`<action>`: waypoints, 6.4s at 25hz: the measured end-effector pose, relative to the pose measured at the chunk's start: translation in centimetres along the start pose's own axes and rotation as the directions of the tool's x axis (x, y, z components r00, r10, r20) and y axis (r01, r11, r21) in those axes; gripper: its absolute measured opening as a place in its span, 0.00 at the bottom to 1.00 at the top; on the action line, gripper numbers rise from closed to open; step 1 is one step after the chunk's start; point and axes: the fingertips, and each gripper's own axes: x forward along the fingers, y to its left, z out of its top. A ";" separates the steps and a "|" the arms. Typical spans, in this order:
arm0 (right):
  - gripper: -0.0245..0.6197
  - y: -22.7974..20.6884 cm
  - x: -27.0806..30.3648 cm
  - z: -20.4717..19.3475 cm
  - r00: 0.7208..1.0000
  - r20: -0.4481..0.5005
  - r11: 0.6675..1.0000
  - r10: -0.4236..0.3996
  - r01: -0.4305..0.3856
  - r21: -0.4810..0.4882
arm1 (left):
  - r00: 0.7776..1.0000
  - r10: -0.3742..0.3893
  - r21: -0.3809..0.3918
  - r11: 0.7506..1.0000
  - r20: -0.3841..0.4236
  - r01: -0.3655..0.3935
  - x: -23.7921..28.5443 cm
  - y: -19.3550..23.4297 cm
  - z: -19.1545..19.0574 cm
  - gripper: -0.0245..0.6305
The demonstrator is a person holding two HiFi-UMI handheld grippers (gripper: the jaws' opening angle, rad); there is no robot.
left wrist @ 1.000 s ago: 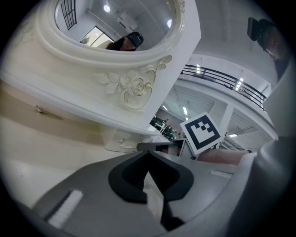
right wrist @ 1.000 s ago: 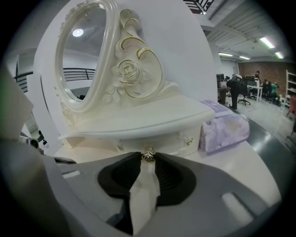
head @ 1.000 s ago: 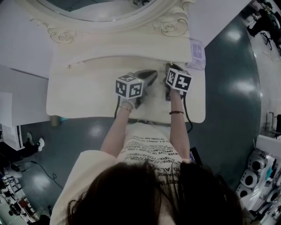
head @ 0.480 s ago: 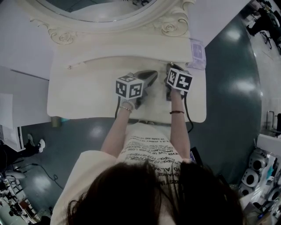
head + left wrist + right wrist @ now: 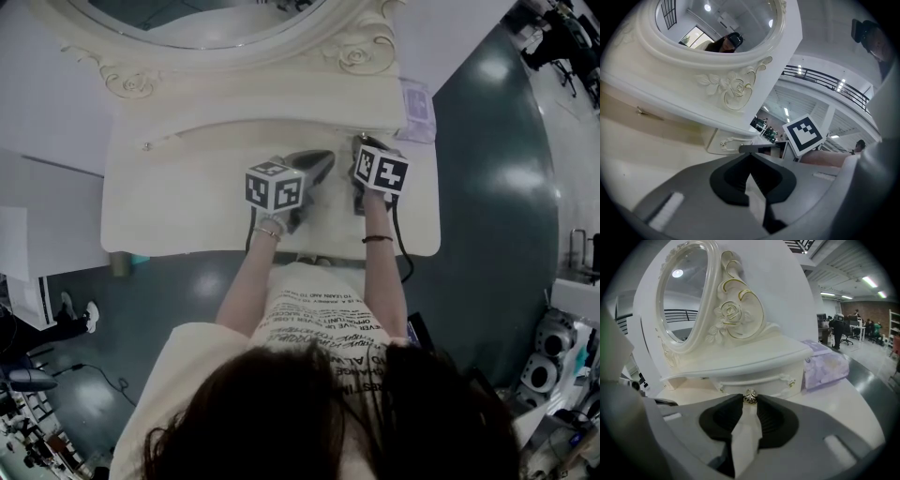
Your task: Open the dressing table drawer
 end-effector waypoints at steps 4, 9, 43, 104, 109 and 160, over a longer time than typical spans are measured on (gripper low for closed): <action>0.20 0.0 -0.2 -0.2 1.000 -0.002 1.000 0.002 -0.002 0.000 | 1.000 -0.001 0.001 1.000 0.000 0.001 -0.1 -0.3 -0.1 0.04; 0.20 0.1 -0.3 -0.4 1.000 -0.008 1.000 0.002 -0.002 0.000 | 1.000 -0.001 0.003 1.000 0.001 0.001 -0.2 -0.4 -0.2 0.04; 0.20 0.5 -2.1 -1.9 1.000 -0.024 1.000 0.003 -0.003 0.013 | 1.000 -0.015 0.008 1.000 0.004 0.015 -1.4 -2.0 -0.9 0.04; 0.20 0.9 -4.7 -4.6 0.999 -0.030 1.000 0.011 -0.011 0.022 | 1.000 -0.009 0.003 1.000 0.000 0.009 -3.1 -4.5 -3.2 0.04; 0.20 1.0 -4.9 -4.7 1.000 -0.028 1.000 0.010 -0.009 0.023 | 1.000 -0.008 0.003 1.000 -0.001 0.008 -3.2 -4.6 -3.4 0.04; 0.12 5.5 -10.3 -3.0 0.941 0.150 0.943 0.305 -0.276 -0.187 | 0.996 -0.087 0.087 0.993 0.037 0.083 -4.5 -7.7 -2.7 0.04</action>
